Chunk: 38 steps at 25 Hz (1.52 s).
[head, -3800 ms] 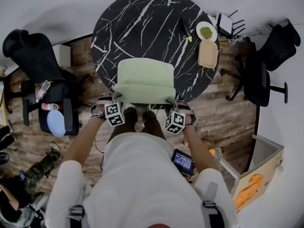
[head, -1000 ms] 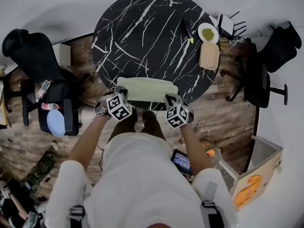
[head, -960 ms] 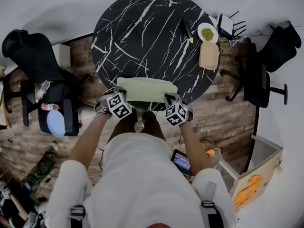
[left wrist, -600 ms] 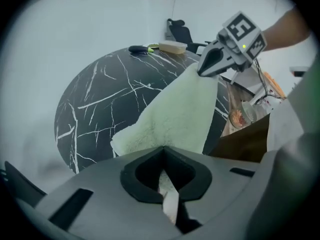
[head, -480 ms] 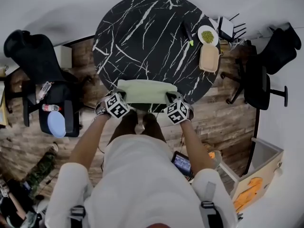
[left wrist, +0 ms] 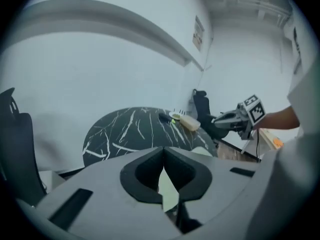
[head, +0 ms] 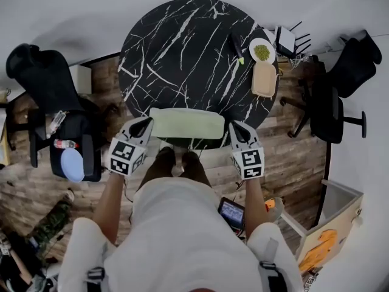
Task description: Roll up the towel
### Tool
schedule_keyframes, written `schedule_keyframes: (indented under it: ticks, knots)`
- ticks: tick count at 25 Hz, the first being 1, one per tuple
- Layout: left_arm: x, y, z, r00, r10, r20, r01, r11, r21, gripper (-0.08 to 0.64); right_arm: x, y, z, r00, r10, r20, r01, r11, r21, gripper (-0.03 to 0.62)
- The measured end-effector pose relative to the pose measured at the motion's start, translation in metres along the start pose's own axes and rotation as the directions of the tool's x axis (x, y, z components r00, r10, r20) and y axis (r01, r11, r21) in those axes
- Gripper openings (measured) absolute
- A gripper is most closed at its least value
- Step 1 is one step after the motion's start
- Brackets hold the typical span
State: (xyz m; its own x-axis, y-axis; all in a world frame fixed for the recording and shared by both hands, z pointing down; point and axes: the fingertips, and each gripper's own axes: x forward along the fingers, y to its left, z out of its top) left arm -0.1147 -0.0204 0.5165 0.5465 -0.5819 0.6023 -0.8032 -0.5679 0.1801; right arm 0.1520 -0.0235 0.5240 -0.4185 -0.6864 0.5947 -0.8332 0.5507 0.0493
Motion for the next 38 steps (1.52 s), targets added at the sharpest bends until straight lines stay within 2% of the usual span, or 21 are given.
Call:
schedule_keyframes:
  ticks: [3, 6, 12, 15, 17, 19, 20, 22, 24, 27, 31, 38]
  knots:
    - [-0.019, -0.02, 0.051, 0.989, -0.037, 0.147, 0.035, 0.999, 0.018, 0.002, -0.015, 0.01, 0.046, 0.99, 0.038, 0.135, -0.042, 0.999, 0.028, -0.003]
    - [-0.034, -0.046, 0.097, 0.96, -0.089, 0.267, 0.075, 0.995, 0.063, 0.002, -0.034, 0.022, 0.099, 0.956, 0.077, 0.283, -0.089, 0.995, 0.031, -0.003]
    - [-0.078, -0.084, 0.171, 0.868, -0.159, 0.471, 0.14, 0.987, 0.075, 0.002, -0.083, 0.043, 0.191, 0.854, 0.106, 0.51, -0.128, 0.992, 0.009, -0.003]
    - [-0.099, -0.095, 0.194, 0.814, -0.2, 0.546, 0.191, 0.979, 0.074, 0.002, -0.111, 0.05, 0.212, 0.806, 0.118, 0.58, -0.149, 0.989, 0.005, -0.003]
    - [-0.104, -0.101, 0.201, 0.795, -0.214, 0.568, 0.204, 0.976, 0.081, 0.002, -0.125, 0.049, 0.221, 0.778, 0.113, 0.618, -0.147, 0.989, 0.005, -0.003]
    - [-0.107, -0.103, 0.198, 0.796, -0.21, 0.568, 0.188, 0.977, 0.098, 0.002, -0.137, 0.051, 0.226, 0.755, 0.096, 0.648, -0.136, 0.991, 0.011, -0.003]
    - [-0.111, -0.105, 0.193, 0.804, -0.205, 0.558, 0.177, 0.979, 0.105, 0.002, -0.143, 0.056, 0.226, 0.751, 0.093, 0.653, -0.134, 0.991, 0.014, -0.003]
    - [-0.118, -0.109, 0.184, 0.821, -0.199, 0.535, 0.159, 0.98, 0.119, 0.002, -0.152, 0.066, 0.224, 0.763, 0.104, 0.638, -0.132, 0.991, -0.004, -0.003]
    - [-0.124, -0.113, 0.188, 0.823, -0.197, 0.533, 0.14, 0.979, 0.146, 0.002, -0.159, 0.07, 0.228, 0.767, 0.114, 0.632, -0.127, 0.992, -0.024, -0.003]
    - [-0.133, -0.117, 0.198, 0.811, -0.2, 0.55, 0.127, 0.977, 0.169, 0.002, -0.17, 0.072, 0.239, 0.761, 0.118, 0.638, -0.119, 0.992, -0.042, -0.003]
    - [-0.145, -0.124, 0.195, 0.789, -0.206, 0.579, 0.129, 0.977, 0.172, 0.002, -0.185, 0.071, 0.245, 0.734, 0.112, 0.67, -0.098, 0.993, -0.058, -0.003]
    - [-0.158, -0.138, 0.194, 0.777, -0.212, 0.593, 0.13, 0.975, 0.179, 0.002, -0.204, 0.071, 0.237, 0.728, 0.096, 0.679, -0.092, 0.995, -0.042, -0.004]
